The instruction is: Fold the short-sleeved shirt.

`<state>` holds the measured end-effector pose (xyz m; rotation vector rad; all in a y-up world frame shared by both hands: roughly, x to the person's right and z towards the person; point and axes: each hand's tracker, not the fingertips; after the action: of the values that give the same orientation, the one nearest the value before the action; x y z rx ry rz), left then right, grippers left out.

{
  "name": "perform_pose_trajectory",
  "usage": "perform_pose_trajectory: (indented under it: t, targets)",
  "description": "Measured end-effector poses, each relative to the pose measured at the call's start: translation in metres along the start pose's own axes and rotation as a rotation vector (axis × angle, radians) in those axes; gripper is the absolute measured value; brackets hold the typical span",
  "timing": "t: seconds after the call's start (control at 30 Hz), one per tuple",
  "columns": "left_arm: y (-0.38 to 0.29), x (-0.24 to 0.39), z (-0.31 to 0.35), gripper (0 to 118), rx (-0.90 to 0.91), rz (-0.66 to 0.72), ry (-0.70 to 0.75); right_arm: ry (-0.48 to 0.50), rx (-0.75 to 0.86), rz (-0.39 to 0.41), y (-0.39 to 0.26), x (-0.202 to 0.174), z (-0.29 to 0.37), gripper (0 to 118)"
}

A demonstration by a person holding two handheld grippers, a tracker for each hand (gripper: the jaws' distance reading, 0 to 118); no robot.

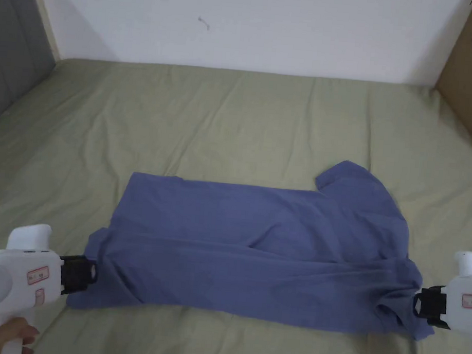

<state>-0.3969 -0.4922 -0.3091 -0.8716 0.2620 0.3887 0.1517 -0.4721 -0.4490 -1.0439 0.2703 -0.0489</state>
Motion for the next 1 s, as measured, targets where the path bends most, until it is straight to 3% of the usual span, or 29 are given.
perform_pose_trajectory:
  t: [0.1,0.17,0.2,0.27,0.3,0.33,0.37,0.4,0.43,0.47,0.5,0.7,0.73,0.77,0.8,0.9,1.0]
  targets:
    - [-0.009,0.002,-0.020,94,-0.054,-0.035,0.034,-0.002,-0.016,-0.003,-0.013,0.003,0.001,0]
    - [-0.015,0.005,-0.034,82,-0.121,-0.053,0.025,-0.007,-0.025,-0.012,-0.020,0.005,0.001,0]
    - [-0.017,0.006,-0.042,68,-0.149,-0.054,0.010,-0.010,-0.030,-0.019,-0.023,0.008,0.001,0]
    - [-0.023,0.012,-0.045,55,-0.110,-0.132,0.131,-0.010,-0.034,-0.028,-0.028,0.009,0.001,0]
    - [-0.021,0.015,-0.041,31,-0.096,-0.145,0.106,-0.003,-0.021,-0.028,-0.032,0.009,0.002,7]
    - [-0.018,0.017,-0.037,6,-0.096,-0.133,0.107,0.016,0.010,-0.025,-0.032,0.016,-0.002,30]
    - [-0.015,0.017,-0.034,6,-0.075,-0.147,0.117,0.034,0.038,-0.016,-0.032,0.017,-0.002,50]
    - [-0.015,0.016,-0.032,6,-0.058,-0.142,0.082,0.036,0.045,-0.013,-0.031,0.016,-0.002,62]
    - [-0.012,0.017,-0.033,6,-0.087,-0.120,0.065,0.036,0.040,-0.017,-0.029,0.015,-0.004,62]
    - [-0.010,0.019,-0.034,6,-0.095,-0.131,0.075,0.039,0.040,-0.020,-0.027,0.012,-0.004,87]
    - [-0.012,0.021,-0.032,6,-0.088,-0.161,0.085,0.042,0.049,-0.023,-0.023,0.010,-0.007,92]
    - [-0.017,0.023,-0.029,6,-0.093,-0.189,0.086,0.002,0.026,0.043,-0.005,-0.012,-0.051,88]
    - [-0.016,0.022,-0.029,6,-0.097,-0.187,0.084,-0.007,-0.011,0.062,-0.006,-0.018,-0.062,77]
    - [-0.016,0.022,-0.029,6,-0.100,-0.184,0.082,-0.055,-0.030,0.087,-0.008,-0.021,-0.074,50]
    - [-0.015,0.020,-0.031,6,-0.104,-0.183,0.081,-0.102,-0.047,0.088,-0.011,-0.023,-0.085,9]
    - [-0.014,0.020,-0.026,6,-0.107,-0.186,0.070,-0.064,-0.016,-0.042,-0.018,-0.017,-0.085,7]
    - [-0.012,0.018,-0.018,6,-0.110,-0.200,0.054,-0.039,-0.021,-0.020,-0.014,-0.011,-0.063,7]
